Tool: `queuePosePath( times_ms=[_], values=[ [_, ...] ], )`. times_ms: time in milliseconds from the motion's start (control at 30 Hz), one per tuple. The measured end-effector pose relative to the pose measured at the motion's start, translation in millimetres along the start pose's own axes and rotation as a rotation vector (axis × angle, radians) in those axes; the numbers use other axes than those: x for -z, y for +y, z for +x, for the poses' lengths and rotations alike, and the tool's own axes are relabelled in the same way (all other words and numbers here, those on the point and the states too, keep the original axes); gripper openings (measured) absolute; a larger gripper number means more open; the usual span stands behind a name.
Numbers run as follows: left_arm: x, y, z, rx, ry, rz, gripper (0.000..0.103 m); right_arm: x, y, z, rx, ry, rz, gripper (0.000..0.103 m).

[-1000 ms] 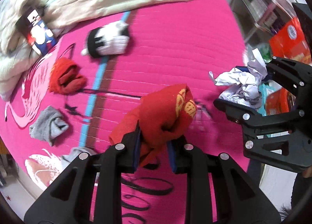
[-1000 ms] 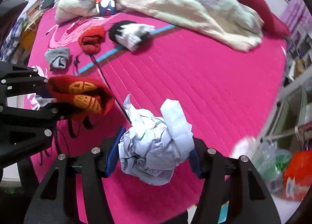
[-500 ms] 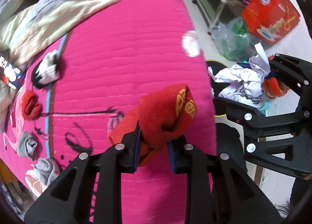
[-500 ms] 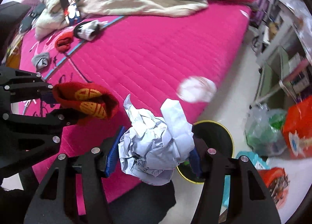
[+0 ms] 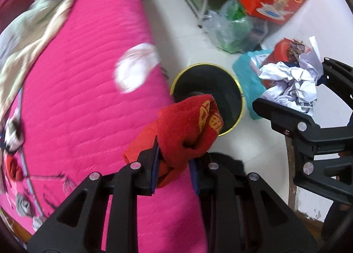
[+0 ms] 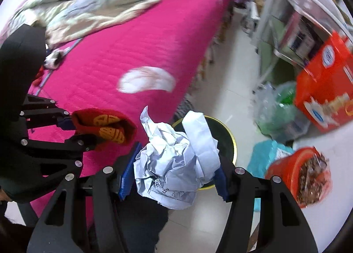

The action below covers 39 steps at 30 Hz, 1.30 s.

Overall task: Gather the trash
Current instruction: 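Carry the red sock and paper over the black bin and open both tools, then return both tools to the bed toward the two grey socks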

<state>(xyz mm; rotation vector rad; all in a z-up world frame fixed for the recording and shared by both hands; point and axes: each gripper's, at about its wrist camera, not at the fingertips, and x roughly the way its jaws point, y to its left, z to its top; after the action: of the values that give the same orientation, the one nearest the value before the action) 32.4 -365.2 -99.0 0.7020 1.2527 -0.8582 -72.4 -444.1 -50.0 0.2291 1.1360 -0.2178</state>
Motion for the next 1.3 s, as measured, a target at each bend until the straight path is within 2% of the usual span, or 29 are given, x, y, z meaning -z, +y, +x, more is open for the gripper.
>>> queuePosePath(
  times_ms=[267,300,367,400,433,500,633,700,733,800,1000,1133,1300],
  values=[
    [-39,-36,36,0.043,0.038,0.068,0.024,6,-51,12,0.053,0.021,0.090,0.056],
    [-41,-38,39,0.043,0.044,0.075,0.027,6,-52,13,0.057,0.024,0.094,0.056],
    [-47,-42,43,0.032,0.043,0.088,0.043,5,-61,20,0.061,0.035,0.107,0.056],
    [-47,-42,43,0.014,0.036,0.091,0.062,4,-63,24,0.062,0.039,0.109,0.056],
    [-47,-40,42,-0.023,0.029,0.092,0.074,3,-66,27,0.068,0.042,0.115,0.057],
    [-47,-36,40,-0.044,0.009,0.095,0.083,2,-73,34,0.068,0.050,0.127,0.058],
    [-46,-22,38,-0.074,0.014,0.072,0.083,-3,-79,51,0.076,0.078,0.133,0.062],
    [-45,-13,36,-0.085,0.017,0.054,0.083,-6,-78,60,0.084,0.095,0.129,0.081],
    [-43,-8,34,-0.082,0.018,0.043,0.083,-7,-77,64,0.106,0.101,0.122,0.083],
    [-41,-1,31,-0.078,0.017,0.024,0.083,-9,-74,69,0.129,0.109,0.110,0.083],
    [-23,15,13,-0.057,0.000,-0.035,0.083,-13,-61,68,0.122,0.108,0.098,0.083],
    [-7,30,-1,-0.041,-0.010,-0.099,0.083,-19,-39,58,0.098,0.081,0.057,0.083],
    [18,55,-19,-0.068,-0.031,-0.199,0.083,-29,-2,46,0.065,0.051,-0.017,0.083]
  ],
)
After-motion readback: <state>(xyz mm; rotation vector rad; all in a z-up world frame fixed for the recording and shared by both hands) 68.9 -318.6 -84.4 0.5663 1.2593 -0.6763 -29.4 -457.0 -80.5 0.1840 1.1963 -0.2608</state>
